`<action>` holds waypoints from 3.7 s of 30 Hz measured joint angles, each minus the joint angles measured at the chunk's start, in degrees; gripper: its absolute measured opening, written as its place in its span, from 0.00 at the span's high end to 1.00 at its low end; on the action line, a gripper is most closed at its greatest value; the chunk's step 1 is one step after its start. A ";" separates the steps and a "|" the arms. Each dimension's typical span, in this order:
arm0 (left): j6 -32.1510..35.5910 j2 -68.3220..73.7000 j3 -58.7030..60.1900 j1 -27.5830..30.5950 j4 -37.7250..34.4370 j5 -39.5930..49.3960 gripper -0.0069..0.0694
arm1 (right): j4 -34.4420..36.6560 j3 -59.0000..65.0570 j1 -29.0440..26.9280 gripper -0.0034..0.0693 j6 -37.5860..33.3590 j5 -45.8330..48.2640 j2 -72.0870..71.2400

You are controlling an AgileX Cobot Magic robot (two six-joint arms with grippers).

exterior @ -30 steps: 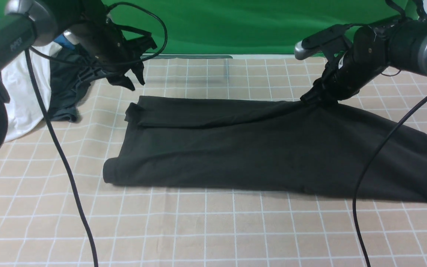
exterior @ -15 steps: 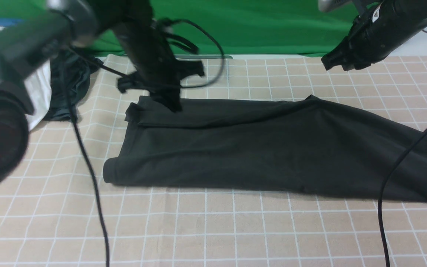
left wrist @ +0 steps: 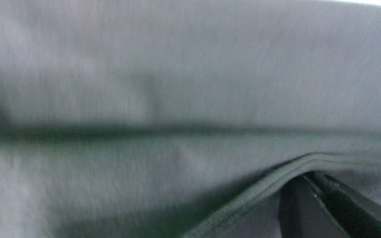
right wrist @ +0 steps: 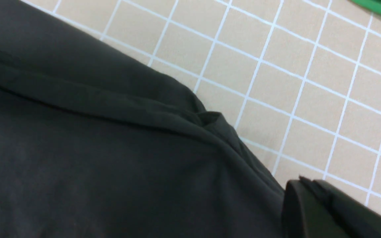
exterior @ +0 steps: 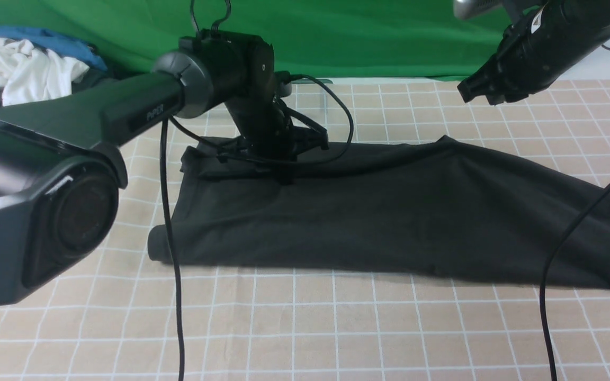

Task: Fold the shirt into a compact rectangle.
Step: 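Pull the folded dark garment lengthwise by its ends to straighten it flat on the table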

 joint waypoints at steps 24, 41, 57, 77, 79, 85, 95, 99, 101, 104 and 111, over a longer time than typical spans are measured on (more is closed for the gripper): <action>1.39 -13.24 -10.62 0.11 3.91 18.63 0.89 | -0.03 1.68 -6.26 0.90 -3.21 20.38 -10.58; 1.18 -23.77 38.40 0.79 -1.89 -5.66 0.89 | 0.14 15.85 -21.69 0.48 0.83 5.84 -6.55; -0.01 -24.76 41.27 3.97 -5.14 -9.82 0.89 | 3.13 14.90 -22.27 0.33 -3.88 -3.06 7.40; 1.21 -24.81 41.33 3.97 -5.92 -9.82 0.89 | 0.01 5.96 -22.32 0.90 -4.35 3.21 6.90; 1.53 -24.81 41.33 4.08 -6.16 -9.76 0.89 | 0.01 5.90 -22.32 0.85 -4.35 5.65 6.90; 1.74 -24.81 41.33 4.32 -6.74 -9.71 0.89 | 0.13 5.91 -22.32 0.50 -2.51 11.03 6.90; 1.79 -24.81 41.35 4.32 -7.21 -9.88 0.89 | 0.13 5.90 -22.32 0.13 -1.32 12.14 11.16; 2.46 -24.81 41.40 4.32 -7.21 -9.94 0.89 | 0.19 5.28 -22.32 0.16 -1.36 13.07 13.45; 2.51 -24.81 41.48 4.32 -7.21 -10.05 0.89 | 0.31 5.09 -22.32 0.18 -1.59 13.19 13.74; 2.69 -24.81 41.49 4.32 -7.23 -10.11 0.89 | 1.45 4.81 -22.32 0.42 -3.23 13.42 14.12; 2.82 -24.81 41.54 4.32 -7.39 -10.11 0.89 | 0.34 4.81 -22.15 0.86 -5.81 14.18 13.66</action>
